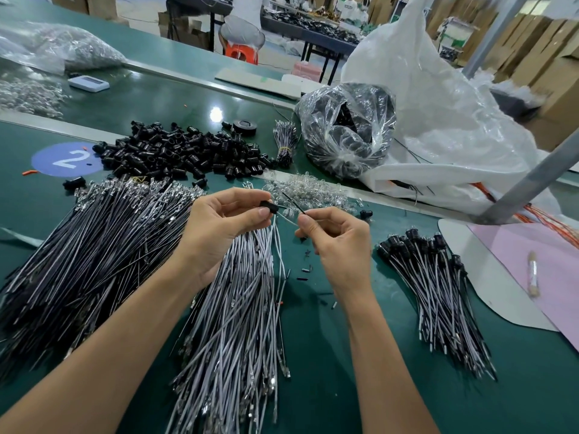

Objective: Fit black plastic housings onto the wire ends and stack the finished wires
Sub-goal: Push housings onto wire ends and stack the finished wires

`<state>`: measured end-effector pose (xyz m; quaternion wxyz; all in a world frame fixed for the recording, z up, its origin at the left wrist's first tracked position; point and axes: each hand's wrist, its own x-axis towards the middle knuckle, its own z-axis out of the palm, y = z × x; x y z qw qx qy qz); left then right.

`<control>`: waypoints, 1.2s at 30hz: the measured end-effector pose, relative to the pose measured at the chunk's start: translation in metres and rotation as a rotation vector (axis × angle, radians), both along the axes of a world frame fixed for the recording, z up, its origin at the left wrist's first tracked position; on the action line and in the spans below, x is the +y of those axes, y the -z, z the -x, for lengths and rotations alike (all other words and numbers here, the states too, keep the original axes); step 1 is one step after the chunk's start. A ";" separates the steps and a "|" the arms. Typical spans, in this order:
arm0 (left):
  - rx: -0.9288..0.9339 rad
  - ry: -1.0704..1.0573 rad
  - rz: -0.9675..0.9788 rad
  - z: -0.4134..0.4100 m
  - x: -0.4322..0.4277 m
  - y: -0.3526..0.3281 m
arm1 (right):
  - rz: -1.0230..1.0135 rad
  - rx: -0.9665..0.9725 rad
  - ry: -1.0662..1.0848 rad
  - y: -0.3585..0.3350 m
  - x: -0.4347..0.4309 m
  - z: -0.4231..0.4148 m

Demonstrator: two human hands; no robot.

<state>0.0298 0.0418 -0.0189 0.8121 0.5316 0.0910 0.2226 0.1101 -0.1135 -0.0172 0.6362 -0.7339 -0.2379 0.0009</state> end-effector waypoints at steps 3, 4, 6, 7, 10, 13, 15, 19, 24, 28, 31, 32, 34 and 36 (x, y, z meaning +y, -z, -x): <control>0.016 0.001 -0.044 0.000 0.000 0.001 | -0.005 -0.008 0.013 0.000 0.000 0.001; 0.022 -0.001 -0.057 0.000 -0.001 0.001 | 0.002 -0.009 0.012 0.000 0.000 0.001; 0.028 -0.022 -0.087 -0.001 -0.003 0.002 | 0.013 -0.019 0.003 0.001 0.002 0.003; 0.031 -0.041 -0.107 -0.002 -0.004 0.003 | 0.012 -0.030 -0.004 0.002 0.003 0.004; 0.038 -0.086 -0.138 -0.004 -0.006 0.005 | 0.025 -0.097 -0.009 0.003 0.006 0.006; 0.052 -0.106 -0.187 -0.005 -0.006 0.006 | 0.048 -0.160 0.014 0.004 0.009 0.007; 0.065 -0.113 -0.236 -0.005 -0.006 0.007 | 0.061 -0.202 0.037 0.005 0.010 0.009; 0.063 -0.073 -0.224 -0.005 -0.005 0.007 | 0.064 -0.241 0.075 0.005 0.008 0.006; 0.037 -0.041 -0.216 -0.004 -0.004 0.006 | 0.077 -0.227 0.034 0.004 0.008 0.007; 0.044 -0.044 -0.241 -0.004 -0.004 0.007 | 0.063 -0.207 0.008 0.002 0.006 0.006; 0.039 -0.036 -0.230 -0.004 -0.004 0.007 | 0.062 -0.208 0.016 0.003 0.007 0.007; 0.035 -0.034 -0.225 -0.003 -0.004 0.006 | 0.061 -0.207 0.020 0.004 0.007 0.007; 0.031 -0.031 -0.233 -0.003 -0.005 0.006 | 0.062 -0.211 0.036 0.005 0.009 0.008; 0.038 -0.031 -0.256 -0.003 -0.007 0.006 | 0.062 -0.222 0.054 0.005 0.008 0.008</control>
